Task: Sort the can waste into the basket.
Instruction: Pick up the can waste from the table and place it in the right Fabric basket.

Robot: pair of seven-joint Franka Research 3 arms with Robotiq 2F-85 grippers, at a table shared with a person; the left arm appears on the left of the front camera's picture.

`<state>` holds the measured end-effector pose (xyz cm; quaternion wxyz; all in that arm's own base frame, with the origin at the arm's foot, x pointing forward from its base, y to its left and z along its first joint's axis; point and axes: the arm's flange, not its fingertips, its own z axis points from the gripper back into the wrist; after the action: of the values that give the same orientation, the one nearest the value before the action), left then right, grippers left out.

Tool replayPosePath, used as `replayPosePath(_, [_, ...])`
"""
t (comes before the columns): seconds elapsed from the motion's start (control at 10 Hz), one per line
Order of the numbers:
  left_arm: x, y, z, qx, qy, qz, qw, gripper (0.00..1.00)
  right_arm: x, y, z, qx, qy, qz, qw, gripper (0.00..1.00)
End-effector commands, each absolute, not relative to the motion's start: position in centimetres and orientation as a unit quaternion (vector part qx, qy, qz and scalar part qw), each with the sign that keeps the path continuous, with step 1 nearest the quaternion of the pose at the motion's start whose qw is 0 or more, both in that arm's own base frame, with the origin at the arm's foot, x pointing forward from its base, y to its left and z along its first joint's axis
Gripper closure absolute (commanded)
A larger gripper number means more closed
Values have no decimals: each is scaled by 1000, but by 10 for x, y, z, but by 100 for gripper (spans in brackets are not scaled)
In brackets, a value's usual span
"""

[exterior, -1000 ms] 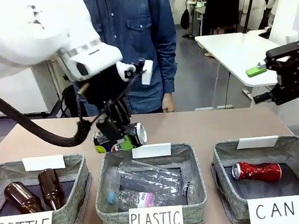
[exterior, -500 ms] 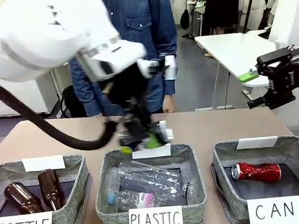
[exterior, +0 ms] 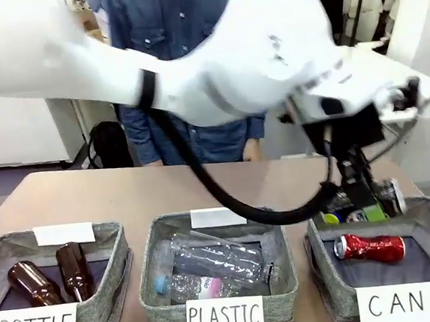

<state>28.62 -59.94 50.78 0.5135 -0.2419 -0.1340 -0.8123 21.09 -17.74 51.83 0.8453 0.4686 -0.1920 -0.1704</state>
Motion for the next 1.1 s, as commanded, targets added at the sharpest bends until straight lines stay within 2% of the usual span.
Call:
replayPosePath(0.0, [298,-659,505,-234,-95,-828,501,62,238,-147,522,471,-175,-138,854,0])
replayPosePath(0.5, [312,-683,488,-211,-94,-820,524,62,238,-147,522,471,-175,-138,854,0])
replayPosePath(0.6, [312,-683,487,-207,-90,-824,520,15,238,-147,522,471,-175,-138,854,0])
replayPosePath(0.7, [312,-683,486,-203,-85,-826,518,3,238,-147,522,471,-175,-138,854,0])
replayPosePath(0.8, [310,-682,486,-200,-84,-828,518,0,238,-147,522,471,-175,-138,854,0])
replayPosePath(1.0, [310,-682,486,-196,-83,-828,518,0,238,-147,522,471,-175,-138,854,0])
